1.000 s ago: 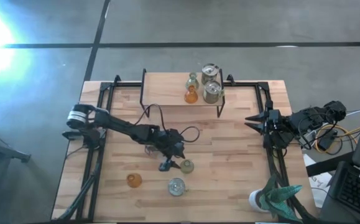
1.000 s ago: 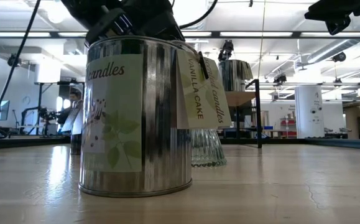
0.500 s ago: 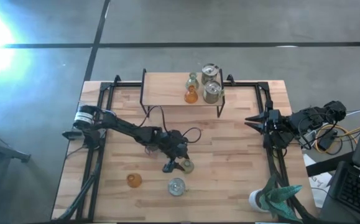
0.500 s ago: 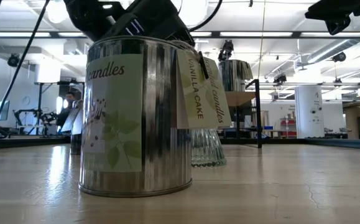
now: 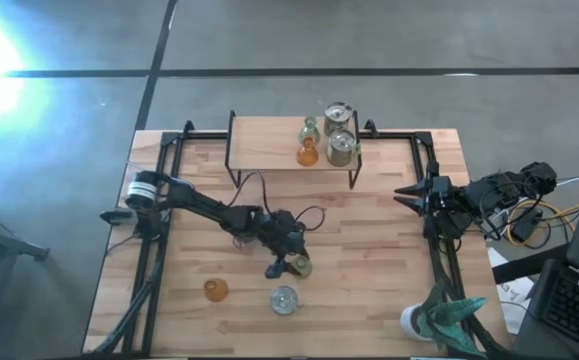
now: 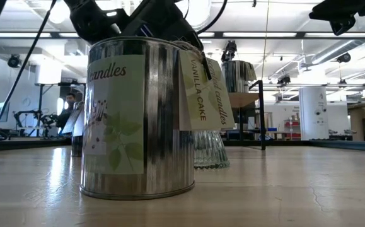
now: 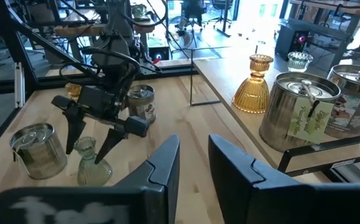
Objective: Pick & Place candle stick holders
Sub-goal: Put the green glass candle holder on the shelf
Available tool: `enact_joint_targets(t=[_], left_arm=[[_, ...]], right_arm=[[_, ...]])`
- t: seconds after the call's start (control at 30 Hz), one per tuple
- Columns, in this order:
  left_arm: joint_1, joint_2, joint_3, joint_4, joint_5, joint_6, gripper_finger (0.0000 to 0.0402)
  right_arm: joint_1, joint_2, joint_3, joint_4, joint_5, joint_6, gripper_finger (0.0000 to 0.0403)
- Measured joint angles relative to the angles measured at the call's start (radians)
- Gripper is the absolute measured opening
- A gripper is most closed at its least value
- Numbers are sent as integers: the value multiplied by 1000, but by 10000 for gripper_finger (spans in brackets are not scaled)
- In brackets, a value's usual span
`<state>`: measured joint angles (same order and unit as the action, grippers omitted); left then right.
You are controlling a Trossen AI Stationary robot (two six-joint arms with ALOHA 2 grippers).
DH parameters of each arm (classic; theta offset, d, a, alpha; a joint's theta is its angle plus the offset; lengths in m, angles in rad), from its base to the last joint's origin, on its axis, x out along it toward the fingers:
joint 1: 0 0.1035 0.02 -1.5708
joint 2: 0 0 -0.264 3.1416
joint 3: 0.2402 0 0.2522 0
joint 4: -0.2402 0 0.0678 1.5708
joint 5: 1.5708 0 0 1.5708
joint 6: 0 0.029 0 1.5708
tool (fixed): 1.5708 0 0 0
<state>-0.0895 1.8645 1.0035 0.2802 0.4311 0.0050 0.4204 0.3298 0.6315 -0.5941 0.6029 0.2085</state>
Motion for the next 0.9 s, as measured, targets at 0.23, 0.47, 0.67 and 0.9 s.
enact_joint_targets(t=[0.23,0.47,0.67,0.9], left_arm=[[0,5,0,-1,2,-15,213],[-1,-7,-1,-11,-1,-63,134],[9,-93,-2,-50,-13,-86,134],[58,-270,-2,-257,-129,-66,134]], right_arm=[[0,0,0,0,0,0,91],[0,0,0,0,0,0,90],[0,0,0,0,0,0,76],[0,0,0,0,0,0,64]])
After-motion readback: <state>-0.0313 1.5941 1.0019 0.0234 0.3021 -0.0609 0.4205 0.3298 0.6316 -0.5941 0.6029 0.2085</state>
